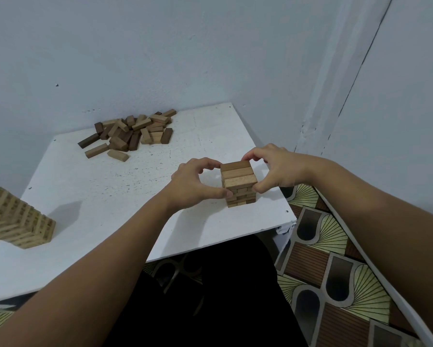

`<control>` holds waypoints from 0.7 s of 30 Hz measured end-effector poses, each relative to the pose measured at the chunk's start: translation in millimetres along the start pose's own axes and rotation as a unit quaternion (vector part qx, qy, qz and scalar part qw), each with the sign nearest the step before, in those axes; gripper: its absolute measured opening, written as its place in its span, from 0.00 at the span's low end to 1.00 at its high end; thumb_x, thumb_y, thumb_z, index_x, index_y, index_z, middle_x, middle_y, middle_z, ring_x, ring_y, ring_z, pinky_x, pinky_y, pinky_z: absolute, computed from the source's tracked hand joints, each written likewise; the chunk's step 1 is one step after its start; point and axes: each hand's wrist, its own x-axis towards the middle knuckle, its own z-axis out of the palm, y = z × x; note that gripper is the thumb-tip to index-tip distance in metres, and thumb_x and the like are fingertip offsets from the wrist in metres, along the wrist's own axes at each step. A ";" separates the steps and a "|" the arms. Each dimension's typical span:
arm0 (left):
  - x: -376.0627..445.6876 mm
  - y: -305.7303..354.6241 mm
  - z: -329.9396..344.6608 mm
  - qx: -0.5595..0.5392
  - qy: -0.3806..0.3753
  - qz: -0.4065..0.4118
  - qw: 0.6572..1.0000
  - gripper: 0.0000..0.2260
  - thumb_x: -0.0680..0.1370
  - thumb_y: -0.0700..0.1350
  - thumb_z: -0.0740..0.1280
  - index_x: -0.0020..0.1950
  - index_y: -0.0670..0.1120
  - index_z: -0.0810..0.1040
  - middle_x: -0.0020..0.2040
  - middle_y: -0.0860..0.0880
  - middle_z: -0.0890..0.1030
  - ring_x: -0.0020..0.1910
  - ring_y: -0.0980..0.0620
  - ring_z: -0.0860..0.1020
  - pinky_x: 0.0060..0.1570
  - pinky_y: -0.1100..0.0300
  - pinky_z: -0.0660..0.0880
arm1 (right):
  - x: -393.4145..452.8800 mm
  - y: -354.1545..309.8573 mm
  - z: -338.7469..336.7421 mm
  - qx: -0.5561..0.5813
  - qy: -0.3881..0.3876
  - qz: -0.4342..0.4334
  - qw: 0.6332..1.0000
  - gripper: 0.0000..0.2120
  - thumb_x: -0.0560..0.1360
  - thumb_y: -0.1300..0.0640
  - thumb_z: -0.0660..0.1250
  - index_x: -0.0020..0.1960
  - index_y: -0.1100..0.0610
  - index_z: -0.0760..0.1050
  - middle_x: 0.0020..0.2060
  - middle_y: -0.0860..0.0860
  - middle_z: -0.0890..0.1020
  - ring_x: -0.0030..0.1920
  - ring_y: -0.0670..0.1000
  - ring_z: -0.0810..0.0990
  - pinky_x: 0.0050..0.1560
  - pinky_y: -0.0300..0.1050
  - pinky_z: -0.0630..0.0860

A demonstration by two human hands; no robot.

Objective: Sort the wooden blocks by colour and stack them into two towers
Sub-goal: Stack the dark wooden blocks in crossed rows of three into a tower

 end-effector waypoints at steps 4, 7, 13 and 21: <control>-0.4 -2.6 -3.5 0.001 -0.018 -0.011 1.000 0.40 0.59 0.67 0.80 0.69 0.65 0.74 0.66 0.59 0.74 0.69 0.52 0.68 0.70 0.40 0.69 | -3.7 -3.2 -4.2 0.018 -0.029 0.018 0.999 0.46 0.67 0.37 0.79 0.78 0.38 0.60 0.72 0.49 0.65 0.72 0.53 0.63 0.72 0.59 0.66; -2.8 -6.5 -16.6 -0.010 -0.055 -0.030 0.998 0.43 0.64 0.62 0.82 0.76 0.64 0.67 0.69 0.56 0.72 0.70 0.51 0.67 0.70 0.44 0.70 | -3.8 -12.5 -8.6 0.132 -0.018 0.032 0.991 0.47 0.68 0.27 0.67 0.82 0.42 0.57 0.78 0.51 0.63 0.77 0.54 0.62 0.75 0.56 0.63; -1.4 -38.2 -56.9 0.042 0.113 -0.015 0.993 0.23 0.79 0.50 0.71 0.74 0.56 0.72 0.63 0.53 0.77 0.63 0.50 0.73 0.61 0.51 0.72 | 36.9 -38.6 -10.4 0.040 0.101 0.004 0.994 0.21 0.85 0.39 0.53 0.73 0.43 0.71 0.69 0.49 0.73 0.73 0.54 0.66 0.74 0.58 0.64; 26.5 -103.1 -99.0 0.194 0.178 -0.080 0.961 0.15 0.82 0.48 0.68 0.69 0.49 0.79 0.62 0.45 0.80 0.61 0.43 0.75 0.62 0.46 0.76 | 117.5 -101.6 9.9 -0.105 0.035 -0.007 0.994 0.24 0.84 0.40 0.58 0.78 0.44 0.65 0.73 0.54 0.69 0.74 0.58 0.66 0.73 0.60 0.67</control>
